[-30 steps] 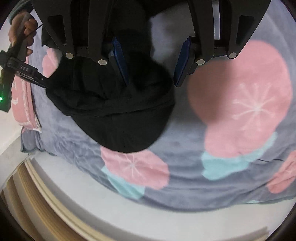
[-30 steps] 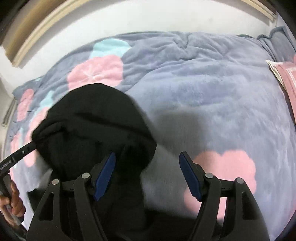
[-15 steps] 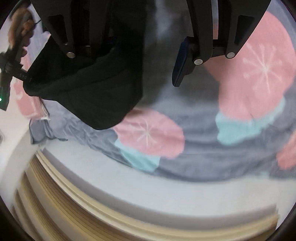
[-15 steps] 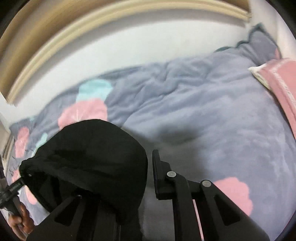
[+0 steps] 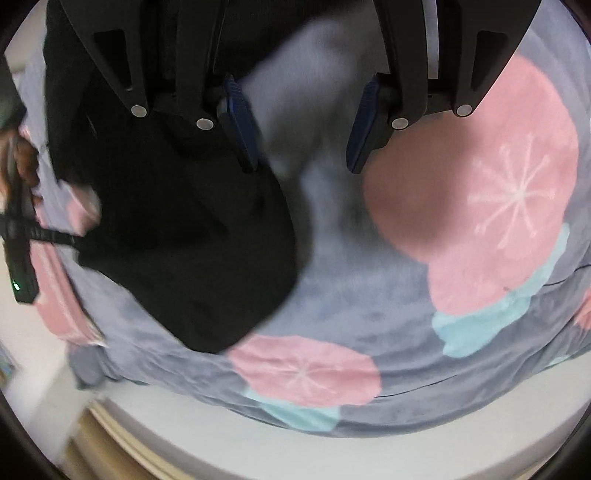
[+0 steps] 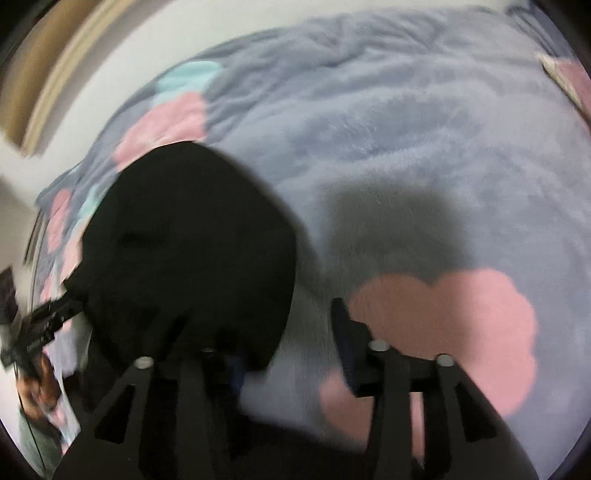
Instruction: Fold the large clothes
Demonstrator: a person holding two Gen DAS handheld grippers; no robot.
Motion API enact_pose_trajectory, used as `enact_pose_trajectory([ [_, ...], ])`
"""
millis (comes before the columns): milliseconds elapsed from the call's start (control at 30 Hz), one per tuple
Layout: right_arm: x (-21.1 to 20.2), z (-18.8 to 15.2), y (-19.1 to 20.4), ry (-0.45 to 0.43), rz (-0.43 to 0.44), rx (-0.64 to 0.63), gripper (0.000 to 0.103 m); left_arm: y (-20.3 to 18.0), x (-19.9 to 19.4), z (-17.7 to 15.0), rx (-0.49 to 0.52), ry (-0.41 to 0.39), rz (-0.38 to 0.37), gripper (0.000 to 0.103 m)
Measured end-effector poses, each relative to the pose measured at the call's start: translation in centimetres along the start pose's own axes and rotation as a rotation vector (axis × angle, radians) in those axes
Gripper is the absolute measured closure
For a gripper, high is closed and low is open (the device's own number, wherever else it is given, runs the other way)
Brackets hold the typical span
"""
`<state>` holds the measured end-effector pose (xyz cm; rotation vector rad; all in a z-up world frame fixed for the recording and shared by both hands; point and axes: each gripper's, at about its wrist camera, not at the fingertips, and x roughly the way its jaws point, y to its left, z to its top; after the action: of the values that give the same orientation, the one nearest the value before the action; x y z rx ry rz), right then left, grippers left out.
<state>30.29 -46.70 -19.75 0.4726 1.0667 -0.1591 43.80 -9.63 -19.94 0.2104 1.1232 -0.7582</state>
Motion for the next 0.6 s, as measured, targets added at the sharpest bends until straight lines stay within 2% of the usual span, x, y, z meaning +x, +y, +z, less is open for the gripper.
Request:
enact_pose_trajectory([
  [67, -2.4, -0.1, 0.3, -0.036, 0.037, -0.010, 0.055, 0.2, -2.4, -0.2, -0.013, -0.049, -0.033, 0.052],
  [167, -4.6, 1.6, 1.9, -0.119, 0.072, -0.002, 0.055, -0.4, -4.7, 2.2, -0.105, -0.188, -0.143, 0.052],
  [200, -4.6, 2.3, 2.9, -0.129, 0.087, -0.006, 0.055, -0.9, -4.8, 3.0, -0.117, -0.211, -0.166, 0.052],
  [267, -3.7, 3.9, 5.2, -0.132, 0.083, -0.038, 0.055, -2.2, -3.9, 5.3, -0.124, -0.235, -0.150, 0.052],
  [367, -0.5, 4.4, 7.2, -0.092, 0.067, -0.077, 0.055, -3.4, 0.3, 6.7, -0.131, -0.156, -0.169, 0.052],
  [400, 1.2, 4.0, 7.4, -0.052, 0.067, -0.078, 0.055, -3.4, 2.5, 6.5, -0.138, -0.096, -0.178, 0.052],
  [500, 5.5, 2.0, 7.4, 0.049, 0.029, -0.106, 0.056, -3.5, 7.0, 4.0, -0.097, 0.034, -0.143, 0.052],
  [533, 6.6, 1.3, 7.3, 0.059, 0.024, -0.123, 0.056, -3.5, 8.2, 3.1, -0.074, 0.052, -0.125, 0.052],
  [600, 7.7, 0.6, 7.2, 0.040, 0.015, -0.135, 0.056, -3.5, 8.6, 2.4, -0.058, 0.026, -0.120, 0.052],
])
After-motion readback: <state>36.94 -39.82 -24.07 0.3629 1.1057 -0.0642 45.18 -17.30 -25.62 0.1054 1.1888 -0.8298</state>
